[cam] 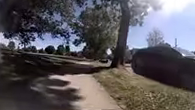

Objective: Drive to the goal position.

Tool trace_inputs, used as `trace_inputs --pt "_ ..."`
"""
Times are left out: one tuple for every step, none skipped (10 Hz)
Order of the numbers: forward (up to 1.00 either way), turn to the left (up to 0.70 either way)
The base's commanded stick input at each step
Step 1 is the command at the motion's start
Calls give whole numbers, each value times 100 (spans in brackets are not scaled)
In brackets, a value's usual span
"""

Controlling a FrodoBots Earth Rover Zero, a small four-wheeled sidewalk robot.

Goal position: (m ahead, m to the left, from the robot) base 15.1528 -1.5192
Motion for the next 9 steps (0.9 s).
trace_inputs --pt "70 0" --pt "70 0" --pt "70 0" --pt "70 0" --pt "70 0" --pt "70 26" --pt "70 35" --pt "70 11" --pt "70 0"
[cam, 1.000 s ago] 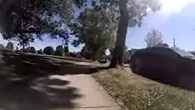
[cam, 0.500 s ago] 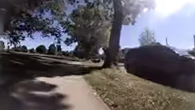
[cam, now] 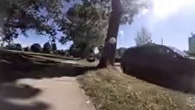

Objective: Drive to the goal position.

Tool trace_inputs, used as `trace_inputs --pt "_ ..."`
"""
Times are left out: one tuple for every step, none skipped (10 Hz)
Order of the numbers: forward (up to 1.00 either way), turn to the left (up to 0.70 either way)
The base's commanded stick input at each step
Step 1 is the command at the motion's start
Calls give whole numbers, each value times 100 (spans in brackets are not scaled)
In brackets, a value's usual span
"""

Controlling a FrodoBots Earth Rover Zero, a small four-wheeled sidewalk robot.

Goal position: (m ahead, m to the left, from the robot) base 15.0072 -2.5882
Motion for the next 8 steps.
trace_inputs --pt "70 0" --pt "70 0" --pt "70 0" --pt "70 0" --pt "70 0" --pt "70 19" --pt "70 34" --pt "70 12"
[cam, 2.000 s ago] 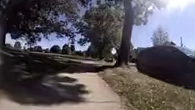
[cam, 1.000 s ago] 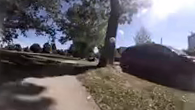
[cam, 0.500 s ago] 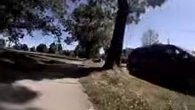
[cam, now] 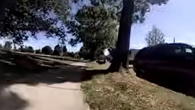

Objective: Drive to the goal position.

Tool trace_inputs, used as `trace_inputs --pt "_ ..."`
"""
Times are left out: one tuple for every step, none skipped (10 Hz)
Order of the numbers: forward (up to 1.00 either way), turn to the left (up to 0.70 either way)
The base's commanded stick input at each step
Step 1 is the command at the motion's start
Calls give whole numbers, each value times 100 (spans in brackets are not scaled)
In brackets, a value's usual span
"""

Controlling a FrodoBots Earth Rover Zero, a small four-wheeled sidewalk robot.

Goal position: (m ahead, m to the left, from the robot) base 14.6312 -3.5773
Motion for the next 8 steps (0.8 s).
trace_inputs --pt "70 3" --pt "70 16" --pt "70 32" --pt "70 0" --pt "70 20" --pt "70 35" --pt "70 35" --pt "70 35"
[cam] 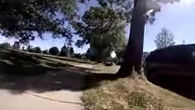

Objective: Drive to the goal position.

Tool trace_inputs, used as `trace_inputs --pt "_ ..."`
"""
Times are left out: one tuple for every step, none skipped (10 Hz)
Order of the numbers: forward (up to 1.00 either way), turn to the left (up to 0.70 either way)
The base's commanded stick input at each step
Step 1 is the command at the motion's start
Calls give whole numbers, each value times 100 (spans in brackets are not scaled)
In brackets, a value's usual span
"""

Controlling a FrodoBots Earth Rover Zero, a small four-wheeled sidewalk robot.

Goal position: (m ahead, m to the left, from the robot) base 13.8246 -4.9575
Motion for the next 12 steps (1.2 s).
trace_inputs --pt "70 35" --pt "70 35" --pt "70 35" --pt "70 35" --pt "70 35" --pt "70 33" --pt "70 6" --pt "70 0" --pt "70 0" --pt "70 0" --pt "70 0" --pt "70 0"
